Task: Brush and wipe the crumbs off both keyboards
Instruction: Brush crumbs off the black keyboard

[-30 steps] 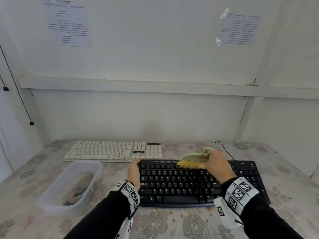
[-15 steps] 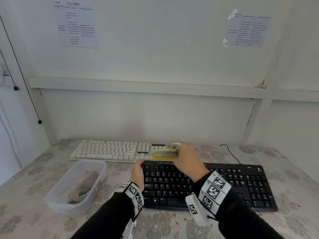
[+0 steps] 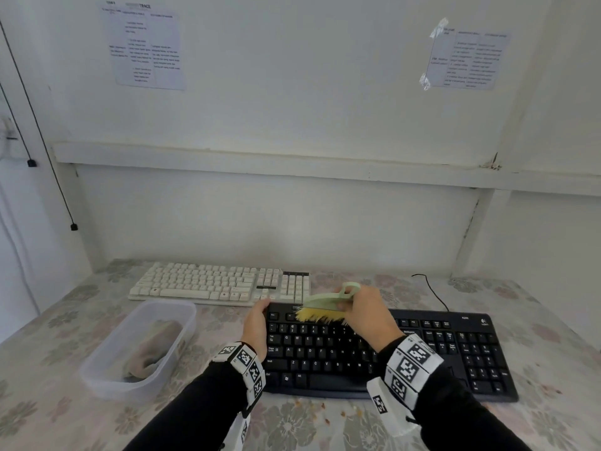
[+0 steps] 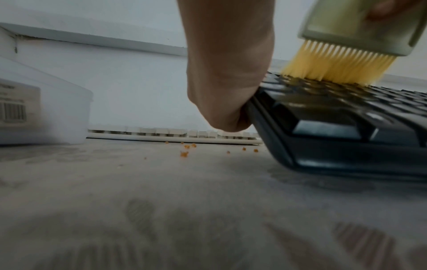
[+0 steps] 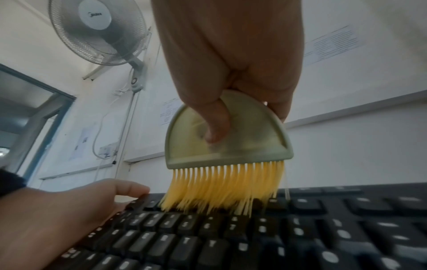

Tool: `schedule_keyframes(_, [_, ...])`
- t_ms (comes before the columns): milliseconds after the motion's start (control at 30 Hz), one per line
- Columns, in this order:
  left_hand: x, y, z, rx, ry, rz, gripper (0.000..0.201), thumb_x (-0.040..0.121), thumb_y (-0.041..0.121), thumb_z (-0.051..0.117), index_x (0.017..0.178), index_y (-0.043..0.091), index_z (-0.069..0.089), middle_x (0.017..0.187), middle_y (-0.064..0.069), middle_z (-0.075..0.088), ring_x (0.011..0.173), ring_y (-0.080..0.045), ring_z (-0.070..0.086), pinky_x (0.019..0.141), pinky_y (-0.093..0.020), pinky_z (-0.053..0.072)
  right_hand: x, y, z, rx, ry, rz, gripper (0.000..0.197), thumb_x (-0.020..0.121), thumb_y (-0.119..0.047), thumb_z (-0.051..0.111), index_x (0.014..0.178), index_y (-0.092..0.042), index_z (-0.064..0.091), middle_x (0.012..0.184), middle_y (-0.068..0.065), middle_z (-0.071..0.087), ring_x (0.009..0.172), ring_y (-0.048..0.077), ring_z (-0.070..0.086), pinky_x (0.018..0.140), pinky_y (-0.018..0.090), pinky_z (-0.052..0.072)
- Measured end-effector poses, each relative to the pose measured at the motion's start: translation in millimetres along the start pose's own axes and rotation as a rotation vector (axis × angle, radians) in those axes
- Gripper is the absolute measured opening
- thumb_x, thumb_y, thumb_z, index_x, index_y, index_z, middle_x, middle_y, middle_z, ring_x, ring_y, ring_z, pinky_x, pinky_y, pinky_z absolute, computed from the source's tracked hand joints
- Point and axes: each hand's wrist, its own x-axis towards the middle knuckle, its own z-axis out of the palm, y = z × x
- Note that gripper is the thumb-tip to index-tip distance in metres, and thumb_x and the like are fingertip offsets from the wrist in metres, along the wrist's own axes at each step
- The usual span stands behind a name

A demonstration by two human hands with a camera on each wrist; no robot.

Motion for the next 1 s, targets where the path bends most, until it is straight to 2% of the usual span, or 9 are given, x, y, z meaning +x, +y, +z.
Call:
schedule_keyframes(100, [2, -1, 2, -0.006, -0.014, -0.031, 0.034, 0.091, 0.041, 0.048, 0.090, 0.011, 0.063, 0.081, -0.012, 0.064, 0.078, -0.030, 0.063, 0.082, -0.042, 0.048, -3, 15, -13, 0.013, 0.040, 0.064, 0.019, 0.088, 0.000, 0.053, 0.093, -0.016, 0.063, 0.087, 0.006, 0.058, 0.071, 0.019, 0.054, 0.067, 0.027, 0.047])
schedule_keyframes(200, [6, -3, 1, -0.008, -0.013, -0.021, 0.036, 0.092, 0.042, 0.046, 0.085, 0.011, 0.063, 0.079, -0.012, 0.065, 0.076, -0.030, 0.062, 0.081, -0.042, 0.049, -5, 30, -27, -0.035, 0.063, 0.126, 0.018, 0.089, -0.003, 0.054, 0.103, -0.008, 0.065, 0.078, 0.002, 0.054, 0.066, 0.015, 0.051, 0.065, 0.023, 0.040])
schedule_keyframes(267, [6, -4, 1, -0.009, -0.022, -0.016, 0.037, 0.093, 0.041, 0.044, 0.082, 0.011, 0.064, 0.077, -0.012, 0.065, 0.076, -0.029, 0.062, 0.083, -0.042, 0.048, -8, 40, -37, -0.072, 0.077, 0.173, 0.019, 0.090, -0.005, 0.055, 0.106, -0.004, 0.064, 0.081, 0.006, 0.053, 0.064, 0.015, 0.049, 0.063, 0.023, 0.038])
schedule_keyframes(467, [6, -4, 2, -0.014, -0.022, -0.024, 0.037, 0.094, 0.040, 0.044, 0.080, 0.011, 0.062, 0.073, -0.010, 0.064, 0.072, -0.029, 0.062, 0.074, -0.038, 0.050, -16, 72, -69, -0.189, 0.117, 0.307, 0.023, 0.090, -0.009, 0.056, 0.105, 0.007, 0.061, 0.083, 0.014, 0.055, 0.075, 0.024, 0.052, 0.064, 0.024, 0.035])
schedule_keyframes(600, [8, -5, 2, -0.022, -0.036, -0.013, 0.036, 0.093, 0.040, 0.045, 0.083, 0.011, 0.063, 0.077, -0.012, 0.065, 0.074, -0.030, 0.062, 0.074, -0.039, 0.050, -22, 82, -83, -0.221, 0.191, 0.342, 0.018, 0.088, -0.006, 0.055, 0.100, 0.006, 0.060, 0.095, 0.023, 0.063, 0.089, 0.035, 0.060, 0.067, 0.028, 0.038])
schedule_keyframes(700, [10, -6, 1, -0.023, -0.041, -0.004, 0.037, 0.094, 0.041, 0.044, 0.085, 0.011, 0.063, 0.078, -0.012, 0.065, 0.075, -0.030, 0.062, 0.076, -0.040, 0.050, -23, 74, -81, -0.276, 0.251, 0.243, 0.024, 0.081, 0.001, 0.052, 0.103, -0.003, 0.061, 0.095, 0.016, 0.064, 0.089, 0.032, 0.060, 0.068, 0.026, 0.037])
schedule_keyframes(800, [5, -4, 3, -0.019, -0.029, -0.008, 0.039, 0.096, 0.039, 0.041, 0.082, 0.009, 0.063, 0.074, -0.012, 0.065, 0.074, -0.029, 0.062, 0.075, -0.039, 0.049, -20, 45, -68, -0.132, 0.253, 0.075, 0.035, 0.079, 0.007, 0.052, 0.107, -0.012, 0.064, 0.093, 0.007, 0.063, 0.090, 0.025, 0.060, 0.070, 0.019, 0.036])
schedule_keyframes(900, [2, -4, 5, -0.014, -0.023, 0.008, 0.040, 0.097, 0.038, 0.040, 0.079, 0.009, 0.062, 0.069, -0.011, 0.064, 0.072, -0.029, 0.061, 0.074, -0.037, 0.048, -15, 3, -40, 0.022, 0.115, -0.045, 0.028, 0.087, 0.003, 0.051, 0.105, -0.015, 0.063, 0.090, -0.003, 0.056, 0.071, 0.003, 0.053, 0.052, 0.004, 0.036])
schedule_keyframes(1000, [0, -3, 2, 0.001, -0.008, 0.070, 0.038, 0.091, 0.041, 0.046, 0.086, 0.008, 0.065, 0.081, -0.014, 0.064, 0.079, -0.031, 0.062, 0.085, -0.043, 0.046, -11, -29, -5, 0.084, -0.043, -0.130, 0.027, 0.090, 0.001, 0.048, 0.108, -0.014, 0.061, 0.090, -0.005, 0.055, 0.063, -0.002, 0.047, 0.047, 0.005, 0.039])
